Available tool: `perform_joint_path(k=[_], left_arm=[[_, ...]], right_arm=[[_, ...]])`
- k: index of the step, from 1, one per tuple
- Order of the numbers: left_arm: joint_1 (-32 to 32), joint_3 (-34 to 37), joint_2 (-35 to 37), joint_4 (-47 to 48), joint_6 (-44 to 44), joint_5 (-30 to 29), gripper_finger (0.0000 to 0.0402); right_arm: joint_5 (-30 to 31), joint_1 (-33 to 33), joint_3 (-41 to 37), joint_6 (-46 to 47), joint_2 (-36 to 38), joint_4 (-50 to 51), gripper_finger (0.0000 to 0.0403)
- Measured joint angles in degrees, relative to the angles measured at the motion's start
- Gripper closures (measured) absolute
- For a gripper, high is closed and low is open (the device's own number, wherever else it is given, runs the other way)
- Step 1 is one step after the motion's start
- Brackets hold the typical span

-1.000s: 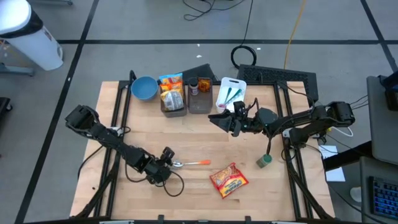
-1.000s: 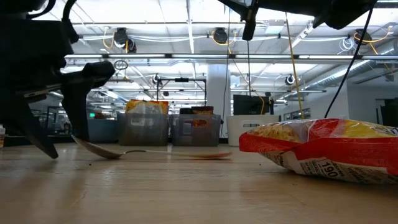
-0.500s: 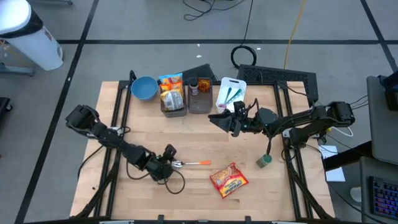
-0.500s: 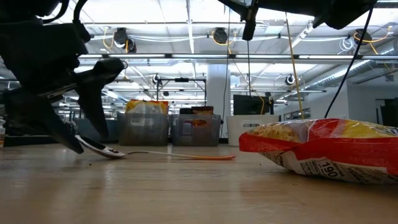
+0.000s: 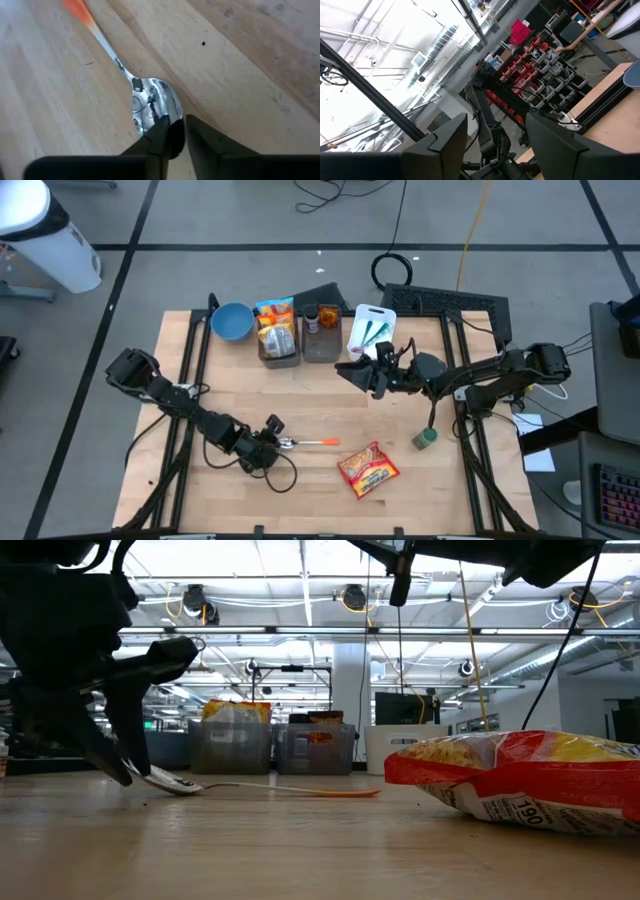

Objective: Pick & Place Food Item
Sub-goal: Put the orange spoon into the white bin

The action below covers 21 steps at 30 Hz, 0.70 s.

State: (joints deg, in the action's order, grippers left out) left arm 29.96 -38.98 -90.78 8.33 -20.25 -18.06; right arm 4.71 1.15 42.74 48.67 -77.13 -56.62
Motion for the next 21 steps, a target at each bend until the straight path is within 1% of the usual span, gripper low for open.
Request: perform_joint_path(k=[5,7,13,15,18,21], left_arm=[[-0.1,0.0,0.1,-0.3,0.9,-0.5,0.0383],[-0.2,-0.1,0.1,-0.4,1.5,-0.4,0.0394],[-1.7,-0.1,0.1,-0.4,4.9,0.0,0.0377],[-2.1,-0.3,0.1,-0.7,6.5,0.0,0.0382],[-3.0,-2.0,0.1,-0.7,10.9,0.4,0.0395],[-4.1,-4.5,0.0,-0.5,16.8,0.6,0.0389]], right_arm=[[0.0,0.0,0.0,0.0,0.0,0.0,0.0206],[0.0,-0.1,0.0,0.0,0.0,0.0,0.0206],[0.0,0.0,0.0,0.0,0.0,0.4,0.0206],[0.0,0.0,0.0,0.1,0.0,0.7,0.0206],[0.0,-0.1,0.0,0.1,0.0,1.6,0.0206],[0.0,0.0,0.0,0.1,0.0,1.8,0.0206]])
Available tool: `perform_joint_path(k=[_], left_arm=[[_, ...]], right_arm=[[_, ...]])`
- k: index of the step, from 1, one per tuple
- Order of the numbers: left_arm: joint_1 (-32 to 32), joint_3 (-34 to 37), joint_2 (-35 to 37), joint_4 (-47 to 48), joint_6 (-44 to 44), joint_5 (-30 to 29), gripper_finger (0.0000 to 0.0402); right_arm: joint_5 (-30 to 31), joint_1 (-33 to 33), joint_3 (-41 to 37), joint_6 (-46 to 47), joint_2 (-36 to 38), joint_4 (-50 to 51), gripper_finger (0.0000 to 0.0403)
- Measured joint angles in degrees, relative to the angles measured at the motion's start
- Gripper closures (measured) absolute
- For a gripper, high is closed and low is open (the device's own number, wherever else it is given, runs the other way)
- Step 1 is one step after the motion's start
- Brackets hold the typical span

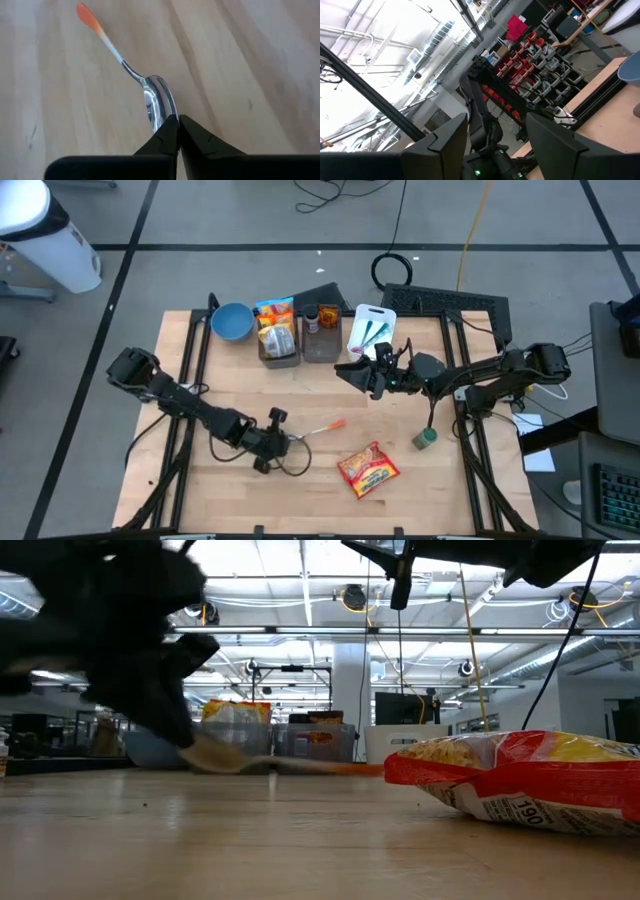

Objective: Pick & Place Food Item
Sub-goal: Put the orange spoon into the white bin

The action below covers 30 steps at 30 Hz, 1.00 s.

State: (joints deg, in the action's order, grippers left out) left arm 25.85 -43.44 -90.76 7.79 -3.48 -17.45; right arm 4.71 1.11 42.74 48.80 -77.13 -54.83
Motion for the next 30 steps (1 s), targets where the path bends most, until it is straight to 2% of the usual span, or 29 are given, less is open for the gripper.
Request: perform_joint_path(k=[4,10,16,19,23,27,30], left_arm=[[-2.0,-3.8,0.0,0.0,5.7,3.5,0.0395],[-4.7,-10.3,0.4,4.3,9.2,10.1,0.0395],[-7.6,-15.5,2.8,6.1,11.9,17.4,0.0396],[-9.1,-17.1,5.1,5.1,13.3,21.4,0.0396],[-11.8,-17.9,9.8,4.9,15.8,25.1,0.0397],[-15.5,-17.9,14.6,3.4,19.2,29.5,0.0395],[-18.9,-17.9,16.9,2.8,23.1,32.8,0.0397]], right_arm=[[0.0,0.0,0.0,0.2,0.0,0.0,0.0206],[-0.3,0.0,0.0,1.9,0.0,-0.2,0.0206],[-3.5,0.7,0.6,-2.7,2.8,1.7,0.0206],[-2.9,1.7,3.6,-9.4,7.2,12.3,0.0206],[2.5,3.9,12.8,-20.2,12.2,37.3,0.0206],[7.6,7.5,24.1,-29.5,12.6,56.1,0.0206],[9.0,10.0,31.3,-34.9,10.2,62.8,0.0206]])
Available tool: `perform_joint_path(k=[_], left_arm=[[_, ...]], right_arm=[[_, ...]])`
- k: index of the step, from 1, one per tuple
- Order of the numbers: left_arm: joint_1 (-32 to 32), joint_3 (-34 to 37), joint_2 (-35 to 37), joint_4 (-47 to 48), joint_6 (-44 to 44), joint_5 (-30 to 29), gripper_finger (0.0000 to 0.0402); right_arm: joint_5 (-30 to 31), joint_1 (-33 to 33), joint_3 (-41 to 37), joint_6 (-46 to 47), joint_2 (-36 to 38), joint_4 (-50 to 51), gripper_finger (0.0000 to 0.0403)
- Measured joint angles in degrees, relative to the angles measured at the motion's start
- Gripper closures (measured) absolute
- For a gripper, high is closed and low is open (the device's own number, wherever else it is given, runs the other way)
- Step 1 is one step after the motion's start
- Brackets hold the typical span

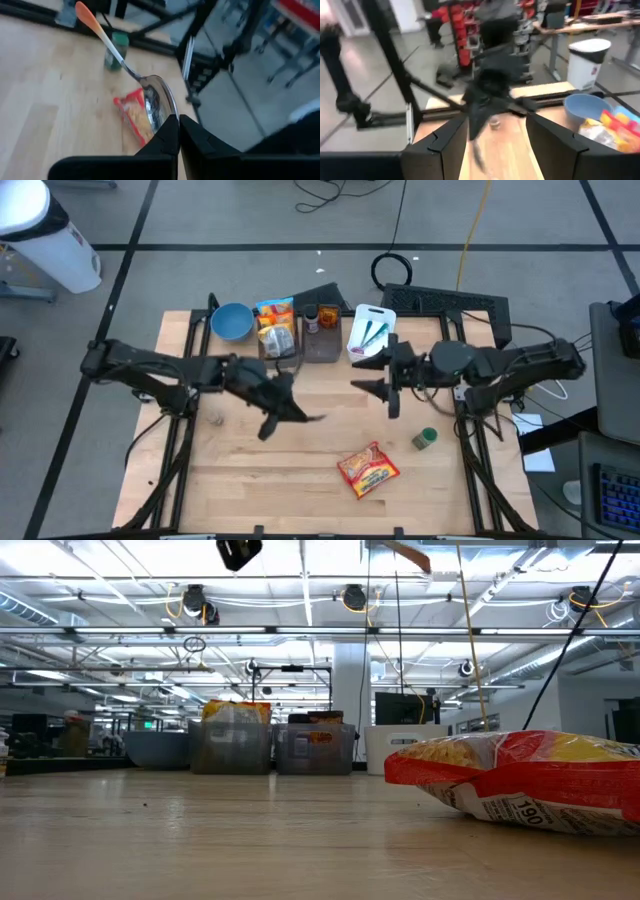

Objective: Pick & Place Food Item
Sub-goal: Put the orange spoon into the white bin

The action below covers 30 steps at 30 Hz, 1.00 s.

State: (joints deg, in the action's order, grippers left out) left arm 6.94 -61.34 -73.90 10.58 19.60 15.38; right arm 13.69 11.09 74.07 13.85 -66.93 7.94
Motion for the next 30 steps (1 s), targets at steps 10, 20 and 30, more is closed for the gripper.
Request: perform_joint_path(k=[10,20,30], left_arm=[[-6.5,0.1,0.9,-0.1,5.8,7.6,0.0395],[-6.7,0.1,0.8,1.3,3.9,7.1,0.0397],[-8.2,0.1,0.8,1.6,3.6,7.6,0.0396]], right_arm=[[-3.4,1.8,11.3,-4.7,-13.3,10.8,0.0206],[-11.0,-1.5,11.5,-2.3,-18.4,10.2,0.0206],[-13.9,-2.5,11.5,-1.0,-21.1,10.0,0.0206]])
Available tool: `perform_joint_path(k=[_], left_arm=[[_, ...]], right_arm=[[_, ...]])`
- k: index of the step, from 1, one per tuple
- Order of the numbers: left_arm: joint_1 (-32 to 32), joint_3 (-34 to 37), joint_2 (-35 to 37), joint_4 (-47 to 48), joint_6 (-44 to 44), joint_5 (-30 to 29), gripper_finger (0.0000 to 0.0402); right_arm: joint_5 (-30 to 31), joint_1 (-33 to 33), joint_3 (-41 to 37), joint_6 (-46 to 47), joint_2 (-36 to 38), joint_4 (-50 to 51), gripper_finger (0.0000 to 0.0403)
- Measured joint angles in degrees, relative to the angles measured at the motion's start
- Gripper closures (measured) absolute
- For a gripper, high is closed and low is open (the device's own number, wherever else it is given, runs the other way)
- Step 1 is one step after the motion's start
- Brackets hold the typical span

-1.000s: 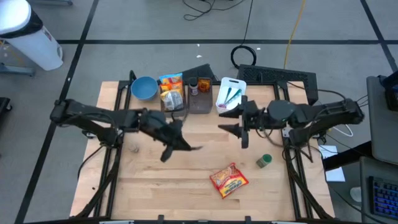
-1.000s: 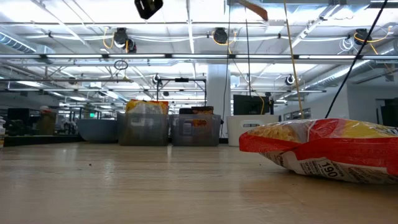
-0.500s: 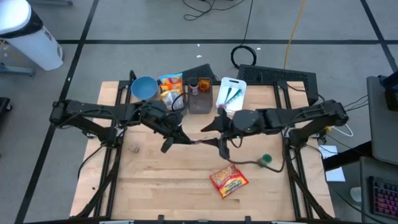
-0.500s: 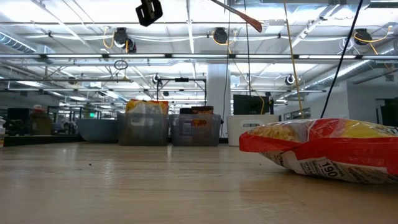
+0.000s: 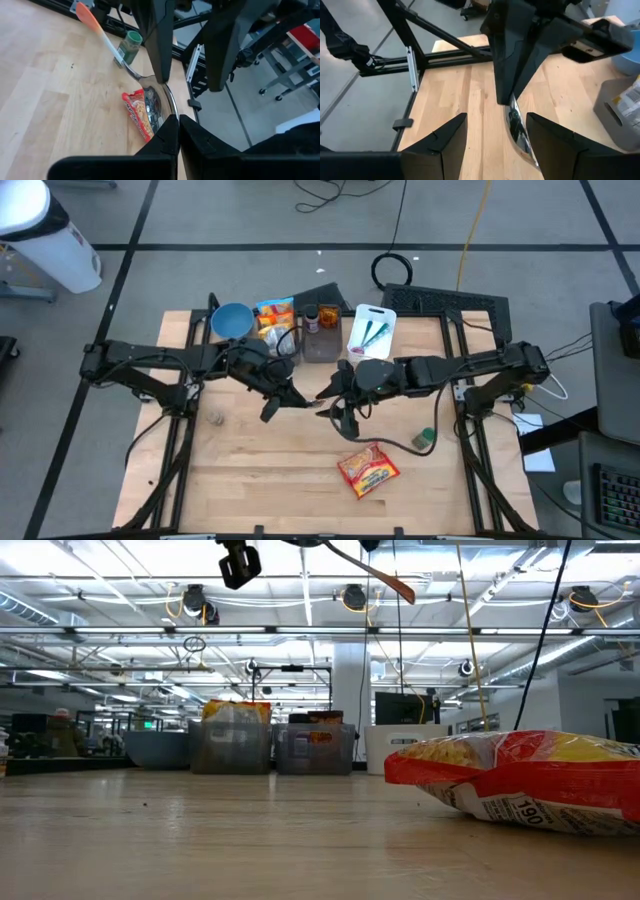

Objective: Pick & Place Food Item
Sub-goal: Put the orange spoon into the white bin

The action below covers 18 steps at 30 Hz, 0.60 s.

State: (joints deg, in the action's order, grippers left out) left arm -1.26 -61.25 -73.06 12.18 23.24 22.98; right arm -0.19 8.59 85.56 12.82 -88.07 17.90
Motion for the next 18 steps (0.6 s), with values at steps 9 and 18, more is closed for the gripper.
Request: perform_joint_path(k=[9,18], left_arm=[[0.0,0.0,0.0,-0.2,0.0,0.5,0.0394],[0.0,0.0,0.0,-0.4,-0.3,0.1,0.0396]], right_arm=[[0.0,-0.8,0.0,0.0,0.0,-0.1,0.0206],[-1.4,-1.8,-0.2,0.4,-2.2,-2.7,0.0206]])
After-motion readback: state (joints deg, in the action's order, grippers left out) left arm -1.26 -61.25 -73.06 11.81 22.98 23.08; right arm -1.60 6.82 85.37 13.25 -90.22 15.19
